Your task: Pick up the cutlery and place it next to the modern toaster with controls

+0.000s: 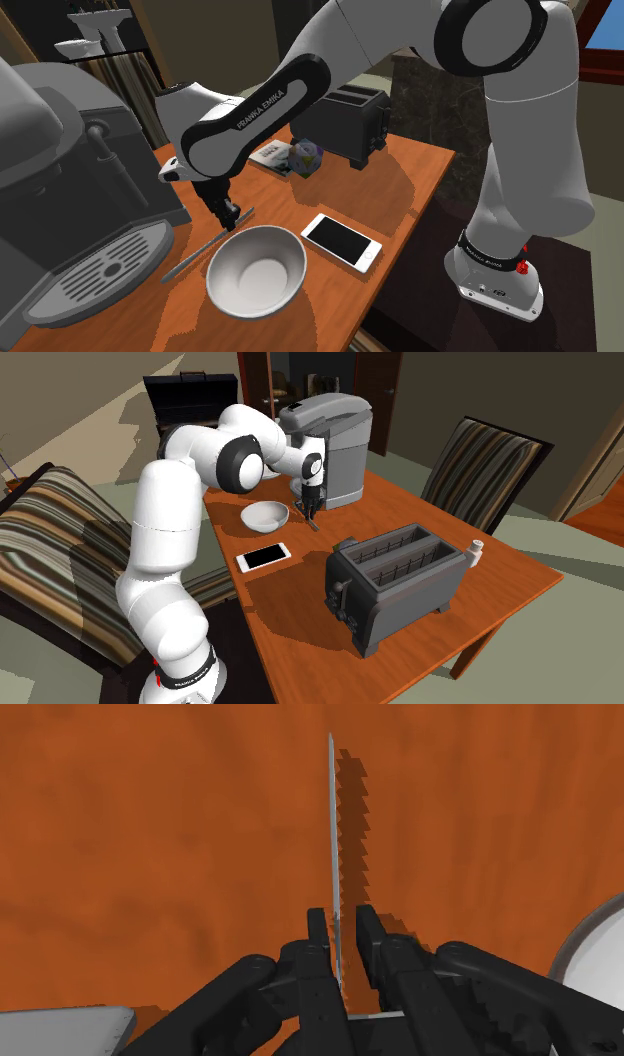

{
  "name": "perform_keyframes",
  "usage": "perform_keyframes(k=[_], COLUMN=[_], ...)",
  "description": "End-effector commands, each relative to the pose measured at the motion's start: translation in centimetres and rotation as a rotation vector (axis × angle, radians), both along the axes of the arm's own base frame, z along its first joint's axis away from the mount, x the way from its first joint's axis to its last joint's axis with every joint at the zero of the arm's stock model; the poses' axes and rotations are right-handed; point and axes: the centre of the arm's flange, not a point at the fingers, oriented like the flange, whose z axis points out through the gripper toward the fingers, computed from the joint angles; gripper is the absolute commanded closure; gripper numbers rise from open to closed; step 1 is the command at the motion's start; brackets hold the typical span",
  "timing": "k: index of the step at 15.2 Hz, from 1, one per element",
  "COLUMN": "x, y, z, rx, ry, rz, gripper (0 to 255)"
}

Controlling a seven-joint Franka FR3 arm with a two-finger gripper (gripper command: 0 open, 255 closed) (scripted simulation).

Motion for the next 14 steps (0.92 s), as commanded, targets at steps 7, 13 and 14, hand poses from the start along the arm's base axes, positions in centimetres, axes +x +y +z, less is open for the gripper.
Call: perform_keyframes(k=[7,13,14], x=[0.0,0.0,0.0], y=[0.0,0.0,0.0], z=[0.0,3.2,3.7], rx=[0.0,0.0,0.0], ry=[0.0,0.0,0.0], rz=[0.0,0.0,0.0], gripper=[255,255,255])
